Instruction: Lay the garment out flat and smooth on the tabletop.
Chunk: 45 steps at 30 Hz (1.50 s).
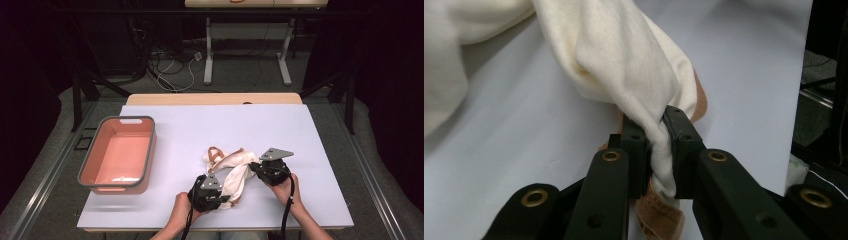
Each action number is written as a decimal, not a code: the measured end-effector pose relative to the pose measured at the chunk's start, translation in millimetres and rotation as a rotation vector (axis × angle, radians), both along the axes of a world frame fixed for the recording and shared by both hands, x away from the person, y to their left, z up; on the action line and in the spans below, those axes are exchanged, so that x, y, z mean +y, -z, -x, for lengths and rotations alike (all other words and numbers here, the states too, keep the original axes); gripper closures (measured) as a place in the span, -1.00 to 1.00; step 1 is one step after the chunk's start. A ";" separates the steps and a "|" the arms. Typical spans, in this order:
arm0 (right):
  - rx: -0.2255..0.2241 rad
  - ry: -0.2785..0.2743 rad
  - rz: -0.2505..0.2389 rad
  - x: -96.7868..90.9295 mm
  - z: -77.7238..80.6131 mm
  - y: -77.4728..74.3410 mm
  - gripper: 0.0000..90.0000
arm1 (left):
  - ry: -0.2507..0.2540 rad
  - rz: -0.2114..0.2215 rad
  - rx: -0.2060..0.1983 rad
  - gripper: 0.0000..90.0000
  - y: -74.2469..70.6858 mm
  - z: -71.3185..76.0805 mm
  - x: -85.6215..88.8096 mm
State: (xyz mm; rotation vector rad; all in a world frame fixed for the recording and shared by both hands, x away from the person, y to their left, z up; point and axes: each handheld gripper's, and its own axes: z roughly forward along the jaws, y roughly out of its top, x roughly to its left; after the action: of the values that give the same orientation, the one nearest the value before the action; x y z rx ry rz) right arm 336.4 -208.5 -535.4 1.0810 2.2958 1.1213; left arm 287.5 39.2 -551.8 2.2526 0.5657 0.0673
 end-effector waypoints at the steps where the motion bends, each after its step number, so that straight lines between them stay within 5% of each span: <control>1: 0.001 0.004 0.002 -1.3 -1.1 0.4 0.95 | -0.001 0.000 -0.002 0.77 0.4 0.4 -0.5; 11: 0.007 -0.001 0.003 3.1 -4.9 1.1 0.93 | -0.029 -0.005 0.010 0.23 -5.9 -3.8 21.1; 14: 0.007 0.007 -0.002 2.4 -5.7 0.8 0.92 | -0.047 0.009 0.010 -0.08 -10.3 -5.4 27.9; 18: 0.010 0.000 -0.004 2.3 -7.4 1.2 0.90 | -0.089 0.033 0.003 -0.22 -15.9 -7.4 38.5; 29: 0.000 0.001 -0.019 -1.0 -7.8 -0.1 0.86 | -0.219 0.005 -0.024 -0.28 -16.3 -18.4 54.4; 32: 0.011 -0.001 -0.003 -0.4 -7.3 -0.1 0.89 | -0.229 -0.025 -0.055 -0.27 -15.1 -21.7 55.3; 45: 0.040 -0.023 0.023 2.6 -9.0 2.9 0.92 | -0.288 -0.027 -0.098 -0.16 -16.9 -40.2 46.4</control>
State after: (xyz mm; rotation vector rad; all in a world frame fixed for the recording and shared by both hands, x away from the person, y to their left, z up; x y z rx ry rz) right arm 345.4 -205.9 -538.3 1.0806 2.3519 1.0889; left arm 327.7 85.6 -534.9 2.1654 0.8359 0.3305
